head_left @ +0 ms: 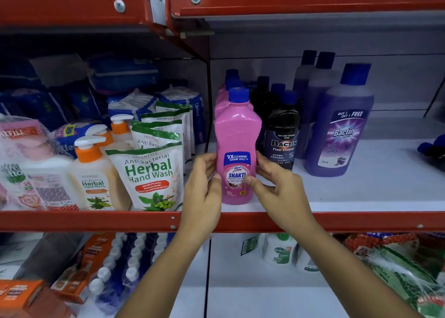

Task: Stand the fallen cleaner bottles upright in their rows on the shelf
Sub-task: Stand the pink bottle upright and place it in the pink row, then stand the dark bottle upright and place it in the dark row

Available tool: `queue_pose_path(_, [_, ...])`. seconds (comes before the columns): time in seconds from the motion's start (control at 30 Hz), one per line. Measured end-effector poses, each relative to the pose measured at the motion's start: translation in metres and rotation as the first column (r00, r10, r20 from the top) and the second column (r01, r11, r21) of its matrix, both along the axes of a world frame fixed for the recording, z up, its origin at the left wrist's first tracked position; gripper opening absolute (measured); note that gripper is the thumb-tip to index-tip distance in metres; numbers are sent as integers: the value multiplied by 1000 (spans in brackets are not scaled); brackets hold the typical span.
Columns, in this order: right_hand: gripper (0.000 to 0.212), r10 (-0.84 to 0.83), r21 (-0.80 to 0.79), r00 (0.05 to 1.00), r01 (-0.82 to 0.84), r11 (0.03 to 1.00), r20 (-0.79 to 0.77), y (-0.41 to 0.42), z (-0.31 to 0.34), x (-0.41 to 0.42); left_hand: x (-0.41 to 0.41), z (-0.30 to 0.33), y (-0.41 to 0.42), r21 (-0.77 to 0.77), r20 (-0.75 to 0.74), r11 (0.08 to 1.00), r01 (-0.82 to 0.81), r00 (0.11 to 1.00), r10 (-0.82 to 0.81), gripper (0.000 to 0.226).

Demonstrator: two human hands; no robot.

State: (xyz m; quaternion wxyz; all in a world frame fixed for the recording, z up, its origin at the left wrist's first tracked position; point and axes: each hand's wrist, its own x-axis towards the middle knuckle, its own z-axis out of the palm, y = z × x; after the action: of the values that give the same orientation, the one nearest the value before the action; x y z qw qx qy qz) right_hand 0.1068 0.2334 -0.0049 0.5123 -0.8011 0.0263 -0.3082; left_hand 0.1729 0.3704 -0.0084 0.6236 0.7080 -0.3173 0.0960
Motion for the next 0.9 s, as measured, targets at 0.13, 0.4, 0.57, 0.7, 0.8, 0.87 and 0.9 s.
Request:
queue_pose_path(0.13, [64,-77,-202,994,60,978,-79,-10,5,-19,-15,-3,-10,95,150,979,-183,974,168,49])
queue_pose_path(0.4, [76,-425,-673,890,214,708,-165,-123,3,-102,-70,-9,-93,259,678,866,-428,719,153,65])
queue_pose_path(0.57, [87,-623,-761,749,264,592,-225,-221,2,-173,-119,-5,-200,486,643,817,-312,761,-92,68])
queue_pose_path(0.7, [80,-690,-776,651,242,583,-316,-292,14,-215,-155,8,-287,696,391,711,-102,884,-256,75])
queue_pose_path(0.8, [75,-699,-769,612,221,599,-369,-340,21,-229,-176,21,-345,777,238,628,26,913,-332,73])
queue_pose_path(0.87, [75,-691,-747,590,210,630,-417,-363,24,-229,-183,25,-377,766,11,602,227,931,-364,72])
queue_pose_path(0.9, [74,-687,-740,586,207,640,-430,-371,27,-229,-187,28,-391,706,-126,615,351,917,-379,70])
